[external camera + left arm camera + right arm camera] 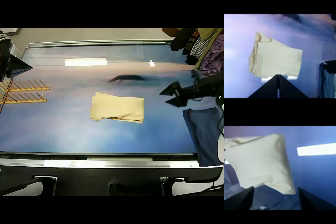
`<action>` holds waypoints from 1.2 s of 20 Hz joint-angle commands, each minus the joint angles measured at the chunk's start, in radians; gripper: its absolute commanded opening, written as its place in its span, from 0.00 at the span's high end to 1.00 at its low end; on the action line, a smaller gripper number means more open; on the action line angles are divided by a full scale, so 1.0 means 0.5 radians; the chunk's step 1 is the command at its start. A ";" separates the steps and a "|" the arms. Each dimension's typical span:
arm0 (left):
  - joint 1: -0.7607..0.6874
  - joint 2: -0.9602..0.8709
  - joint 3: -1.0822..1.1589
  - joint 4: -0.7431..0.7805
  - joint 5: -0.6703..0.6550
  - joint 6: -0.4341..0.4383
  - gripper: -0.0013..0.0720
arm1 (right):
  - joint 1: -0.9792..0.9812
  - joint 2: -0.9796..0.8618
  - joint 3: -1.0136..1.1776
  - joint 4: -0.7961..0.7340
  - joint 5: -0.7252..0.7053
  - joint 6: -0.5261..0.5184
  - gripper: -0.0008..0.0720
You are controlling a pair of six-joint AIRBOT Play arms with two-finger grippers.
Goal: Fold the clothes and pants, and hang the long-sleeved shirts on hangers.
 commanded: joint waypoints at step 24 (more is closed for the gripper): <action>0.002 -0.007 0.000 0.098 0.003 0.000 0.96 | 0.179 -0.160 0.557 0.175 0.674 0.245 0.95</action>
